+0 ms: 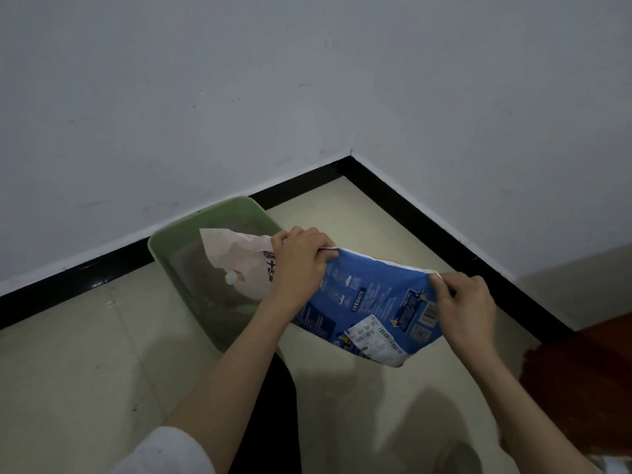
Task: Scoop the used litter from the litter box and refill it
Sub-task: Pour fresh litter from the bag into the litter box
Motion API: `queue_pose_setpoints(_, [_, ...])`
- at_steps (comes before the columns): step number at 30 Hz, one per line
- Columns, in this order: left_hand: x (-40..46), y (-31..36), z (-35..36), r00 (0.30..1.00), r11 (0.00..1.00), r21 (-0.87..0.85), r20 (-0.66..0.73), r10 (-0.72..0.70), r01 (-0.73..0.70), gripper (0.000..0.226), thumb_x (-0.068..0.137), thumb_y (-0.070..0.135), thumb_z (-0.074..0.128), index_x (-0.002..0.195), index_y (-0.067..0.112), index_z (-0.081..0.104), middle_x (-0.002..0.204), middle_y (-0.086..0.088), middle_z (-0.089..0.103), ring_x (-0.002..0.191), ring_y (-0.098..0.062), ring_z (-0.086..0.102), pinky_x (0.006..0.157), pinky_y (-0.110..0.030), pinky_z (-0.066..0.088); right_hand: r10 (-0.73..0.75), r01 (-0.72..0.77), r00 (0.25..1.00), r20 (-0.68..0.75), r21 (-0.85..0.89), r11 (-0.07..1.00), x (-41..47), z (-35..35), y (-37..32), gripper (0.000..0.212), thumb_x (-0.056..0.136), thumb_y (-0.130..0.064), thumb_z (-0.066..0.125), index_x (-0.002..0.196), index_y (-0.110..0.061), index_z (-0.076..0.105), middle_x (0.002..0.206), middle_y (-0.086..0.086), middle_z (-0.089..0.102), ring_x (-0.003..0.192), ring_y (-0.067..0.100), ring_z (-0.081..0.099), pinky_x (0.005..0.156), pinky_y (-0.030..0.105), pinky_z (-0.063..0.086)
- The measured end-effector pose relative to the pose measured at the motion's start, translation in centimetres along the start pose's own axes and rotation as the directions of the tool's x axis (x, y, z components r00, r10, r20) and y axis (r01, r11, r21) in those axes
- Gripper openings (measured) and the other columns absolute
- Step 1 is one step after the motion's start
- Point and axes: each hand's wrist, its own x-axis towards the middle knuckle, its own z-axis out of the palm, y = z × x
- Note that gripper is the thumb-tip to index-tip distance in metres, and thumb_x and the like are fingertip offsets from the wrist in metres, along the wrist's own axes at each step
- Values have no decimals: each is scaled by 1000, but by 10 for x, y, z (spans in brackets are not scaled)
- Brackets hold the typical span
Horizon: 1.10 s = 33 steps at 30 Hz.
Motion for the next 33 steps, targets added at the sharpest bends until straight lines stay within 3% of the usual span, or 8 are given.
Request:
queue_pose_setpoints(7, [-16, 4, -10, 998, 998, -29, -30, -50, 49, 12, 89, 17, 56, 80, 17, 64, 82, 14, 53, 85, -7, 40, 83, -23, 15, -37, 38, 999, -16, 17, 999, -2, -12, -12, 28, 95, -25, 48, 87, -7, 66, 72, -8, 47, 86, 15, 42, 67, 30, 32])
queue_pose_setpoints(10, [-12, 4, -15, 997, 997, -34, -46, -69, 67, 12, 89, 18, 55, 79, 19, 62, 82, 15, 53, 84, -6, 40, 81, -21, 13, -48, 49, 999, -20, 41, 998, 0, -14, -19, 27, 95, -25, 47, 79, -11, 63, 74, -4, 53, 85, 17, 44, 67, 29, 30])
queue_pose_setpoints(17, [-4, -5, -28, 991, 997, 11, -107, -76, 77, 11, 89, 19, 57, 82, 19, 65, 85, 15, 54, 85, -5, 39, 81, -21, 13, -95, 97, 995, -24, 120, 988, 1, -9, -36, 41, 96, -22, 47, 55, -19, 45, 59, -11, 42, 75, 20, 47, 66, 30, 29])
queue_pose_setpoints(21, [-3, -13, -34, 987, 995, 32, -133, -86, 91, 10, 88, 19, 58, 84, 18, 67, 84, 15, 53, 85, -6, 39, 79, -21, 12, -131, 129, 991, 7, 135, 982, 1, -5, -44, 34, 96, -24, 46, 66, -11, 55, 64, -14, 43, 80, 18, 47, 69, 31, 32])
queue_pose_setpoints(25, [-4, -21, -36, 985, 992, 27, -117, -123, 127, 10, 88, 19, 58, 84, 18, 67, 83, 15, 52, 85, -5, 39, 76, -21, 12, -165, 161, 986, 27, 110, 981, -1, -6, -52, 34, 97, -24, 46, 66, -12, 52, 63, -14, 41, 81, 13, 41, 71, 29, 30])
queue_pose_setpoints(33, [-11, -1, -17, 995, 996, -62, -67, -68, 64, 11, 88, 18, 57, 78, 21, 60, 83, 11, 56, 84, -5, 41, 79, -20, 13, -118, 128, 989, -90, 125, 984, 6, -14, -23, 42, 94, -25, 49, 53, -22, 45, 56, -6, 47, 71, 26, 50, 65, 29, 32])
